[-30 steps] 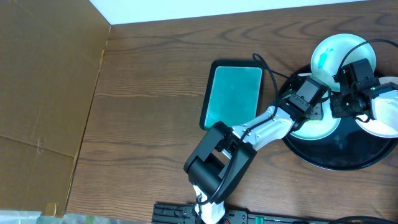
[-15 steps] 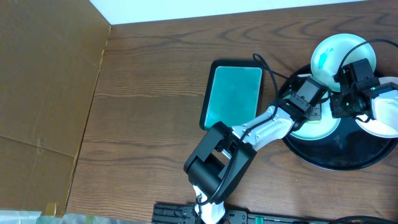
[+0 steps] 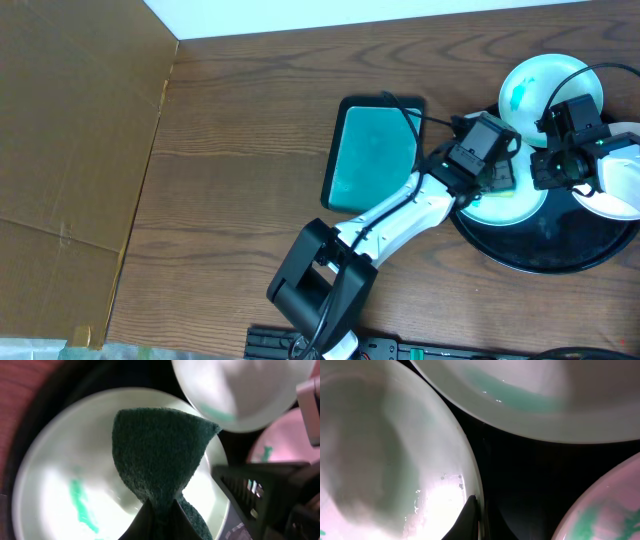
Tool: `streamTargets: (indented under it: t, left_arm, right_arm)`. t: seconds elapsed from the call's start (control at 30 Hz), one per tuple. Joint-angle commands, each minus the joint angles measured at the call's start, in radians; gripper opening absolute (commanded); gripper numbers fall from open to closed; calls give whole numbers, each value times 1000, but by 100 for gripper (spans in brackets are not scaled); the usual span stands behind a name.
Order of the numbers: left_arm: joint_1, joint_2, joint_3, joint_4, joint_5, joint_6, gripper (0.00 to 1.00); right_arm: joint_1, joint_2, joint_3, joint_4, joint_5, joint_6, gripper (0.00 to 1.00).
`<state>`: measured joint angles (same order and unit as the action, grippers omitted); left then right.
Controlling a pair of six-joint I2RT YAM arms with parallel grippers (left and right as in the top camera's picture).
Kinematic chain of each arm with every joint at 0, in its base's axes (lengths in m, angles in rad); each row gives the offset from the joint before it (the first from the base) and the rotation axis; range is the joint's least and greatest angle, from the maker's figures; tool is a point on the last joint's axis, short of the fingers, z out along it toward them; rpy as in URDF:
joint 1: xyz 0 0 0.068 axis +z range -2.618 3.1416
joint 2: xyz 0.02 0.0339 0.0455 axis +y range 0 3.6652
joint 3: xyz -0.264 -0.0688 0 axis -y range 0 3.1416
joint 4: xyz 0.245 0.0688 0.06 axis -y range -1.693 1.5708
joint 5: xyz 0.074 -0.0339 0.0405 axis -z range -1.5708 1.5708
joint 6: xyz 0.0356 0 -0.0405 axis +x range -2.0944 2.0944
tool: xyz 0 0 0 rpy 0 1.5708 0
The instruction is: Clean dirty plates on tray and stack at the side
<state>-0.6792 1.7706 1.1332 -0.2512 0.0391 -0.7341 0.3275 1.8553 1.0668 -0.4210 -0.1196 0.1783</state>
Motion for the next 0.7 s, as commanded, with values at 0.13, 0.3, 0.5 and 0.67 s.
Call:
streamTargets:
  t: [0.13,0.3,0.5,0.67]
  left_arm:
    - [-3,131,-5,2,32,-34,7]
    - [38,170,-5,-25,19,-26,7]
    - [121,169,-5,-131,-142,18,7]
    - [158,146,-5,-129,-252,72,7]
  right_arm:
    - [1,8,-3,-16,-1,0,1]
    - [1,8,-3,-17,-1,0,1]
    - [1,8,-3,-17,0,0,1]
    - [1,8,-3,-17,0,0,1]
